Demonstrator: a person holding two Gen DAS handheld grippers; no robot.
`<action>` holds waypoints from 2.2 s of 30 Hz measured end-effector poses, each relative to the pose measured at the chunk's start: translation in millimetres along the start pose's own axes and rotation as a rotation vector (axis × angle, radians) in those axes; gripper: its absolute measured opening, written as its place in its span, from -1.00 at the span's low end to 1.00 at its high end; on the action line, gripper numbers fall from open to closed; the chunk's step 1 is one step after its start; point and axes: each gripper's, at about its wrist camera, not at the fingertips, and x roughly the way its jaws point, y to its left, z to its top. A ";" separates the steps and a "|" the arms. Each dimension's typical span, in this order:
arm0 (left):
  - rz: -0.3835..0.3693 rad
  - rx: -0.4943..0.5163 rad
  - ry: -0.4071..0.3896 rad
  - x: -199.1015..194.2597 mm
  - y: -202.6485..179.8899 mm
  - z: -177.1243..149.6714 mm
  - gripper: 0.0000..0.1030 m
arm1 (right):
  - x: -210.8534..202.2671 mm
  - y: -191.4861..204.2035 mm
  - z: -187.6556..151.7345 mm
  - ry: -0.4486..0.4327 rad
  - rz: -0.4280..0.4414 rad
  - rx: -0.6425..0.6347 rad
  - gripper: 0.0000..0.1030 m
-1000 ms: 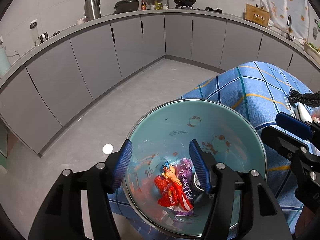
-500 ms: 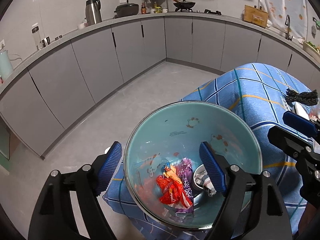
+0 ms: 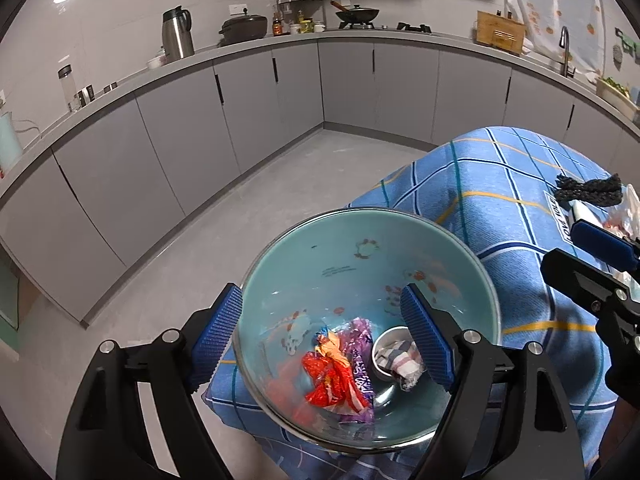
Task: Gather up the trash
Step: 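Move both tools back over the remaining trash, then grasp the white waffle towel with the right tool and lift it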
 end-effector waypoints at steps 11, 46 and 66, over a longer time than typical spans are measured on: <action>-0.050 0.054 -0.026 -9.7 -38.5 8.5 0.59 | -38.1 -31.3 -6.0 -0.049 -0.087 0.035 0.17; -0.213 0.306 -0.067 12.6 -213.0 41.9 0.75 | -81.2 -202.4 -36.3 -0.040 -0.393 0.158 0.40; -0.262 0.325 -0.076 -5.7 -223.3 37.2 0.75 | -121.3 -189.2 -45.5 -0.082 -0.350 0.242 -0.62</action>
